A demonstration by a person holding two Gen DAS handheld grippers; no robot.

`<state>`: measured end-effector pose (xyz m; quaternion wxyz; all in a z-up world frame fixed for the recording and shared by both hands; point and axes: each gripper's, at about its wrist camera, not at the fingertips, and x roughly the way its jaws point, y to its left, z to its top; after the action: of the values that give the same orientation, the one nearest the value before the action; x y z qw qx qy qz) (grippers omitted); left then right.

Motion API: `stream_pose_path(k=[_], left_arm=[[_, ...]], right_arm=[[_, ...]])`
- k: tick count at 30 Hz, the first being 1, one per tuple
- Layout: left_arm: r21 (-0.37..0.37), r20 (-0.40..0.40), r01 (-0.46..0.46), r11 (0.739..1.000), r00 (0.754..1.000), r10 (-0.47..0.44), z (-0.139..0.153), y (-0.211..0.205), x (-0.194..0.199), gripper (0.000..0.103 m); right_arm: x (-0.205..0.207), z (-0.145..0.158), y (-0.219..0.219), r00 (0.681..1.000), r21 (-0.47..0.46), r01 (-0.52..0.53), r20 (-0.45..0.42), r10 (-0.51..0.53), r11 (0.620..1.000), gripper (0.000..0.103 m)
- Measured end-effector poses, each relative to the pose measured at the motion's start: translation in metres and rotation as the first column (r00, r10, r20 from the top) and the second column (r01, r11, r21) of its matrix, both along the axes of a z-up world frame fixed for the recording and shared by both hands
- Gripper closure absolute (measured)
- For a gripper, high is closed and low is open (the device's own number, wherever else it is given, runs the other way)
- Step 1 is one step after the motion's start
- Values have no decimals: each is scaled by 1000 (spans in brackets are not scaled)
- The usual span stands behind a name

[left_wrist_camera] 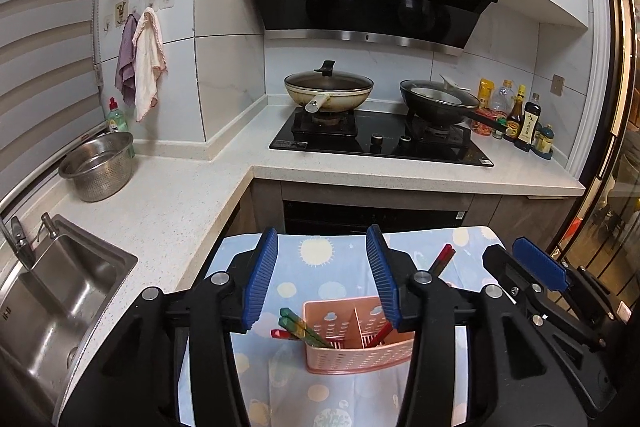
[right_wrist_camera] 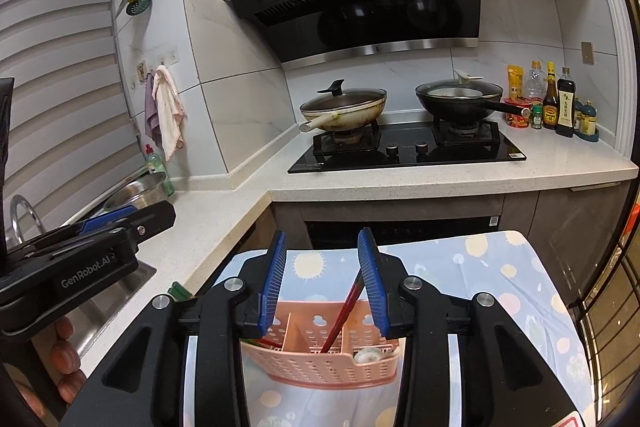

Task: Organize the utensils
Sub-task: 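Open the left tool over the holder while the right tool releases its chopstick there, then withdraw both tools from the holder back over the remaining utensils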

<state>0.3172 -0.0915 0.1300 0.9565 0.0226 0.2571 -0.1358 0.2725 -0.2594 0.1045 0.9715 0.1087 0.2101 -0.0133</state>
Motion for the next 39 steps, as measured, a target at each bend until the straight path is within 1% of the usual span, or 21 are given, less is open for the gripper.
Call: stream_pose_path(k=[3, 9, 12, 15, 24, 28, 36, 39], left_arm=[[1, 7, 0, 1000, 1000, 0, 2, 2, -11, 55], [-1, 16, 11, 1000, 1000, -11, 7, 5, -38, 52], [0, 21, 18, 1000, 1000, -18, 8, 6, -56, 48], [6, 24, 28, 1000, 999, -28, 5, 7, -73, 47], [9, -6, 43, 999, 999, -43, -13, 11, -120, 46], [13, -31, 47, 999, 998, -47, -31, 16, -144, 42], [20, -140, 56, 998, 989, -52, -81, 24, -176, 42], [35, -169, 57, 998, 984, -50, -101, 28, -193, 41]], right_arm=[[-12, 3, 3, 1000, -6, -4, 4, 5, 1000, 66], [-45, 6, 9, 1000, -18, -12, 8, 12, 1000, 66], [-64, 5, 12, 1000, -22, -15, 7, 16, 1000, 66], [-82, 3, 13, 1000, -21, -17, 1, 17, 1000, 66], [-136, -19, 18, 999, -4, -33, -41, 33, 999, 65], [-162, -36, 18, 996, 11, -40, -79, 41, 999, 65], [-210, -88, 18, 979, 75, -31, -201, 46, 997, 65], [-228, -105, 20, 971, 80, -30, -235, 49, 996, 65]])
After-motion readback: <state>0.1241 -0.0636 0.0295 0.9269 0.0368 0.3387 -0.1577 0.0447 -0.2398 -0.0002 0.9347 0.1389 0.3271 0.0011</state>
